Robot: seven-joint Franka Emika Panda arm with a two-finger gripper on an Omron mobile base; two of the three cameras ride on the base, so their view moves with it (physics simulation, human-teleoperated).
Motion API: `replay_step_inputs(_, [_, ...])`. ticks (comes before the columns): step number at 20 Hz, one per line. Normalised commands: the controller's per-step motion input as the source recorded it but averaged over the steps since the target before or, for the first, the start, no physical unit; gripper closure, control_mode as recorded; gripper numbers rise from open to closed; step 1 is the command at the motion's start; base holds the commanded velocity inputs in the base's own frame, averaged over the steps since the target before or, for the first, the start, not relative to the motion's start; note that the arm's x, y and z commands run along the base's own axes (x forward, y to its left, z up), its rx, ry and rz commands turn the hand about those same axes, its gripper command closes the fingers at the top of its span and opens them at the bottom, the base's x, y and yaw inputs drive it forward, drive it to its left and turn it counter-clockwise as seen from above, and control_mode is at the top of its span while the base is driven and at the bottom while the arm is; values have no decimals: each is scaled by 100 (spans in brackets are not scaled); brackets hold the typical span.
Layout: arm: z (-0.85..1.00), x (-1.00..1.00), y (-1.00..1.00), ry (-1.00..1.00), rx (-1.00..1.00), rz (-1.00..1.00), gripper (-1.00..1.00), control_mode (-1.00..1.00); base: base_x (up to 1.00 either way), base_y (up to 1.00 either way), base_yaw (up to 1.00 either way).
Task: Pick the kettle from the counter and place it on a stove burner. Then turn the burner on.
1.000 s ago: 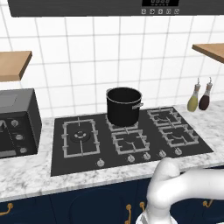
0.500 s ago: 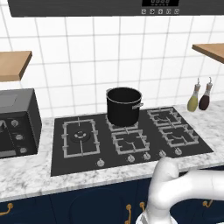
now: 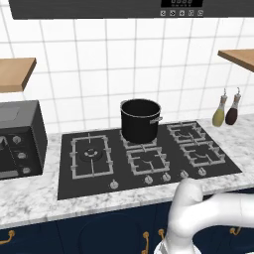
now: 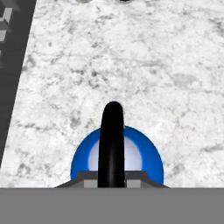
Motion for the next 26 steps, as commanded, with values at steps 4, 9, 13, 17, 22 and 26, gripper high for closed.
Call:
replay_step_inputs(4, [15,0,100,-24,0,0,100,-100,0,0,0])
replay_step_inputs(9, [35,5,100,-22,0,0,100,-100,0,0,0])
replay_step_inputs(13, [38,37,100,-27,-7,-13,100,-100,0,0,0])
replay_step_inputs(17, [26,53,100,-23,-9,-20,100,-100,0,0,0])
replay_step_inputs(22, [20,48,100,-6,-13,-18,100,-100,0,0,0])
replay_step_inputs(26, [45,14,100,16,-23,-2,100,-100,0,0,0])
